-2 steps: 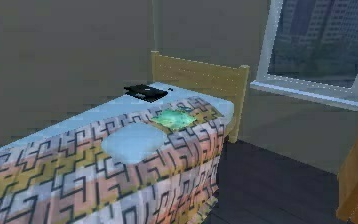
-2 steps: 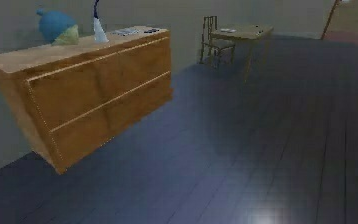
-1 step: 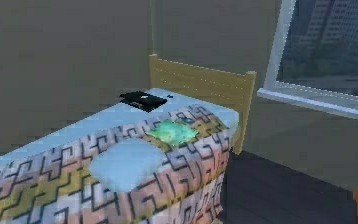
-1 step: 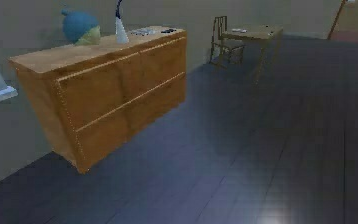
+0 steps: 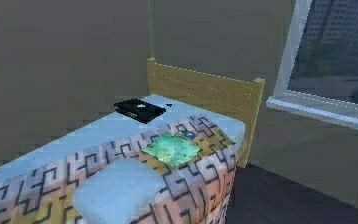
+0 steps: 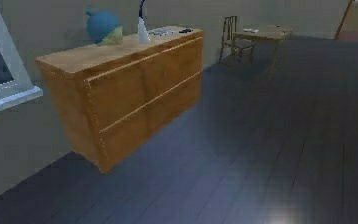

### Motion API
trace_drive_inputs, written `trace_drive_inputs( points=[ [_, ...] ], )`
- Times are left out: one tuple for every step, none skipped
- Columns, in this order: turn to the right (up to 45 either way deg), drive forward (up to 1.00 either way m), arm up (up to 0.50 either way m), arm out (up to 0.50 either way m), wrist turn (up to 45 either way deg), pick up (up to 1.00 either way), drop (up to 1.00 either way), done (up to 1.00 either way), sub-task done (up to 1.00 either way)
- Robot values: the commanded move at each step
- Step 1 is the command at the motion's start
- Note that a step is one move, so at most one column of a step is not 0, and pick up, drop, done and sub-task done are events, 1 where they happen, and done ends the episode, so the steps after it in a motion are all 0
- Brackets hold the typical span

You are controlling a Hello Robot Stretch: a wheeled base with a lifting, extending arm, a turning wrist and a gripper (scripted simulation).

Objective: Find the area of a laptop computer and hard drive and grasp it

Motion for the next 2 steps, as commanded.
trace_drive_inputs(
  points=[
    [45.0, 0.00, 0.00, 0.00, 0.0, 0.00, 0.00, 0.00, 0.00],
    [45.0, 0.00, 0.00, 0.00, 0.0, 0.00, 0.00, 0.00, 0.00]
  ],
)
